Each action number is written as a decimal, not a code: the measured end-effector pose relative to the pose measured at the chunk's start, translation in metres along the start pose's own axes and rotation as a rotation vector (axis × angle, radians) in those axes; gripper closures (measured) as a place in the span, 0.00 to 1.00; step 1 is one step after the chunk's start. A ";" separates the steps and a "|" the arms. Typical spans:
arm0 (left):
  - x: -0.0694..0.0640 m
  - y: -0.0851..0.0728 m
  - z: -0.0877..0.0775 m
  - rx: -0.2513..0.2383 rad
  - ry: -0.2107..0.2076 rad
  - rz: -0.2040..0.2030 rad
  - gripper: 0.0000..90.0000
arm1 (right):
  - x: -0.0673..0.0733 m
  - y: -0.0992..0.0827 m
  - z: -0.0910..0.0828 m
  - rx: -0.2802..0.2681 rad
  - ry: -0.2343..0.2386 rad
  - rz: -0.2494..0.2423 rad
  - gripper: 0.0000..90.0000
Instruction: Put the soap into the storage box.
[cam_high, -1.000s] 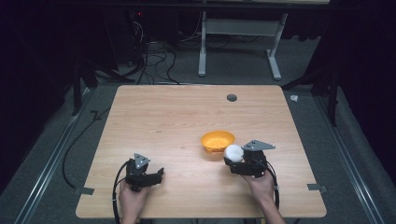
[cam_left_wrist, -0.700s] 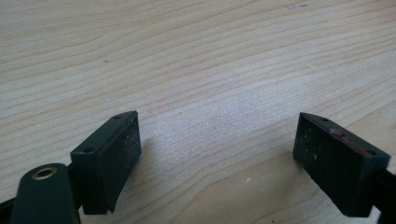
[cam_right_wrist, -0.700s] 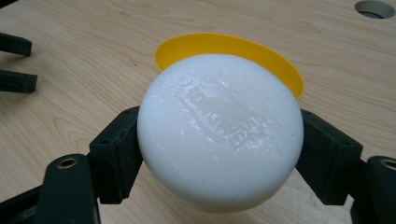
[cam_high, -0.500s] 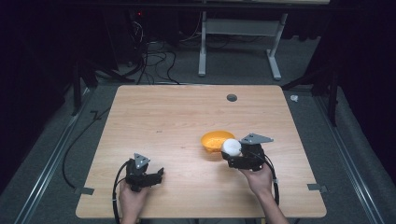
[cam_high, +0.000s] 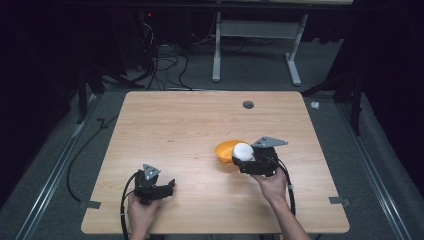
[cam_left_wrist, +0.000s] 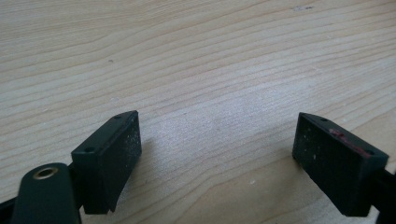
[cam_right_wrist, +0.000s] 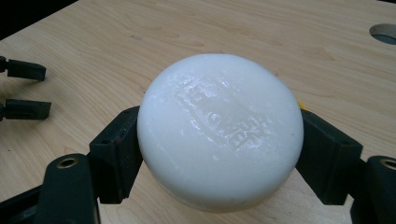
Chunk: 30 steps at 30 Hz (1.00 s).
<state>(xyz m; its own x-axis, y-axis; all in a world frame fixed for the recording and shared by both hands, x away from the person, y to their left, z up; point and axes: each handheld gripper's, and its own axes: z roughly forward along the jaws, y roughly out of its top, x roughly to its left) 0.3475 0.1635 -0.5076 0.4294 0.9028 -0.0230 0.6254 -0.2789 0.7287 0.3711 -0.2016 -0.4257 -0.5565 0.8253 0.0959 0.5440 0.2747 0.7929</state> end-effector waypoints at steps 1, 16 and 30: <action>0.000 0.000 0.000 0.000 0.000 0.000 0.18 | 0.000 0.000 0.000 0.000 0.000 0.000 0.28; -0.015 0.005 0.006 -0.004 -0.081 0.087 0.21 | -0.005 0.007 0.012 0.075 -0.058 -0.056 0.28; -0.015 0.006 0.007 0.003 -0.055 0.060 0.16 | -0.001 0.029 0.012 0.047 -0.064 -0.030 0.28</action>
<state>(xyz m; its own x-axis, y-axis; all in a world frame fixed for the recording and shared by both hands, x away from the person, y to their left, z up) 0.3493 0.1466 -0.5077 0.5012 0.8652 -0.0173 0.5999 -0.3329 0.7275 0.3951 -0.1890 -0.4102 -0.5326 0.8457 0.0333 0.5573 0.3208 0.7658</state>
